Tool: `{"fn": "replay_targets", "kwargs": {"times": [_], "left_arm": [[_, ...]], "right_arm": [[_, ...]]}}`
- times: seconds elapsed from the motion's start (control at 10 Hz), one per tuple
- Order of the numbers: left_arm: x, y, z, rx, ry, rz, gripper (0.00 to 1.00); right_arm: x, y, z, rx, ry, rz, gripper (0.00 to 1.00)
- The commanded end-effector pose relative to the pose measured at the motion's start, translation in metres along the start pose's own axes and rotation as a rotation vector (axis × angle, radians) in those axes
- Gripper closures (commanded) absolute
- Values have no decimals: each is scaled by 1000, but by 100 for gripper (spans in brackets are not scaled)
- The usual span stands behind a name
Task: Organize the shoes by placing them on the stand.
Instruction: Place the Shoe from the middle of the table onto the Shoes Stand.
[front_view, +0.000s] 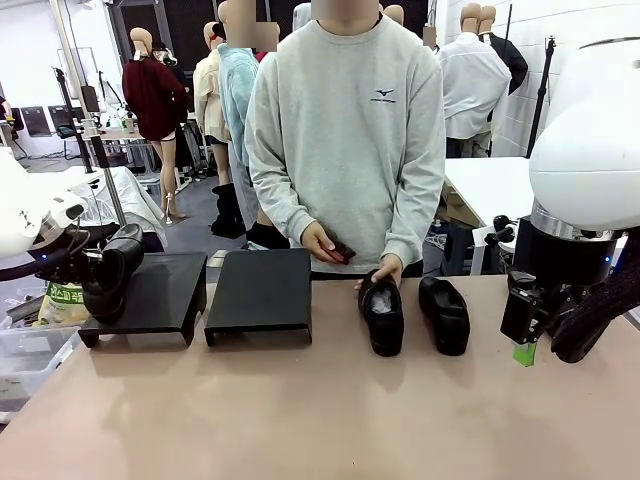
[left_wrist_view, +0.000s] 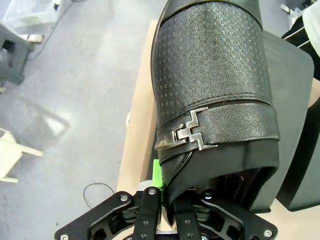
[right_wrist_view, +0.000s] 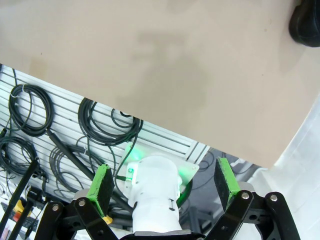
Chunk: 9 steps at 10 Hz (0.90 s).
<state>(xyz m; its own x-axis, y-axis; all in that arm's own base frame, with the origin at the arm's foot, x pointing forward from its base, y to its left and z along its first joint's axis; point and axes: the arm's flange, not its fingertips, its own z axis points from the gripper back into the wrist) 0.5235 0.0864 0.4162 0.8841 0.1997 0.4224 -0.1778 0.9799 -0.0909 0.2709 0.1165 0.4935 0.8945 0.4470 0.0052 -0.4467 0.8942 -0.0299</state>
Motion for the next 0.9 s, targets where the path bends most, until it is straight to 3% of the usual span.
{"fn": "replay_targets", "kwargs": {"times": [0.0,0.6,0.7,0.8], "left_arm": [[1,3,-1,-11,-20,-25,100],[3,3,-1,-57,80,-27,100],[3,3,-1,-51,97,-27,92],[3,3,-1,-47,102,-30,72]], "right_arm": [[0,2,-1,21,1,-6,0],[0,2,-1,21,1,-6,0],[0,2,-1,21,1,-6,0],[0,2,-1,21,1,-6,0]]}}
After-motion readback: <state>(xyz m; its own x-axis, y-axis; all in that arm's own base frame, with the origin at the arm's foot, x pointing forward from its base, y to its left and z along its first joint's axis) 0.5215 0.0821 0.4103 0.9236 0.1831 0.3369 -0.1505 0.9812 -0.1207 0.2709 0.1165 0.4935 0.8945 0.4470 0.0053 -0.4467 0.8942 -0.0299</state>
